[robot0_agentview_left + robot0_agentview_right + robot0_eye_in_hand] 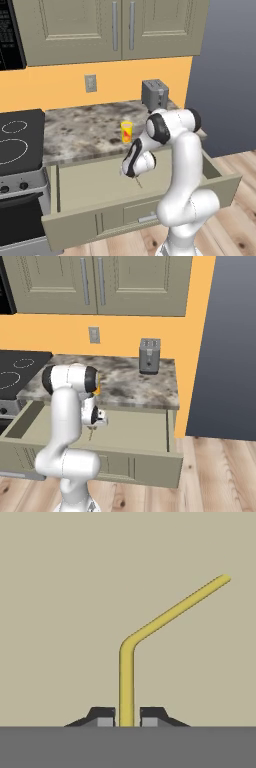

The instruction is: Pick up the straw from the left drawer and put it inside the smoothie cup.

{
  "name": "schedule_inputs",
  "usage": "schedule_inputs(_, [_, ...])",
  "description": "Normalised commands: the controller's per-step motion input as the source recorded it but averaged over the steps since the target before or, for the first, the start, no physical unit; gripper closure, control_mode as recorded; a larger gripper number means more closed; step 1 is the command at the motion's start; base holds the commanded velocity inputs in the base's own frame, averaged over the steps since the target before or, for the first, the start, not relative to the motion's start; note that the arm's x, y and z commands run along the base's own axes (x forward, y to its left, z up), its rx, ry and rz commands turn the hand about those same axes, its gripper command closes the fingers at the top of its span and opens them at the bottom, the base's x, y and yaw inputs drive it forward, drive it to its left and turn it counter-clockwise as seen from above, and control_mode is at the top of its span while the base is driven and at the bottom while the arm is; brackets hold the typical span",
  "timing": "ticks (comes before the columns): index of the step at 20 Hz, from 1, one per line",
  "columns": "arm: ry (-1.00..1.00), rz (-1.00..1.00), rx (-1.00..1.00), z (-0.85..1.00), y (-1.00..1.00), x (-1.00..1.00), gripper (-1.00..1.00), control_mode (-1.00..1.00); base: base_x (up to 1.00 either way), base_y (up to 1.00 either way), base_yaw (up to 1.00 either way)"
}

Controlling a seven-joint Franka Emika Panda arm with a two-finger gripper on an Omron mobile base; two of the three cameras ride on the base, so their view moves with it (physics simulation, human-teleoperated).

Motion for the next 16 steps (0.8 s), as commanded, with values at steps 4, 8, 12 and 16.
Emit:
schedule_inputs(4, [0.0, 0.03, 0.0, 0.94, -0.08, -0.07, 1.0, -1.0, 0.0, 0.0, 0.0])
schedule_inputs(8, [-0.04, 0.05, 0.0, 0.71, -0.22, -0.22, 1.0, -1.0, 0.0, 0.0, 0.0])
schedule_inputs(12, [-0.12, 0.09, 0.0, 0.55, -0.21, -0.35, 1.0, -1.0, 0.0, 0.0, 0.0])
schedule_inputs(16, [-0.16, 0.12, 0.0, 0.63, -0.21, -0.22, 1.0, -1.0, 0.0, 0.0, 0.0])
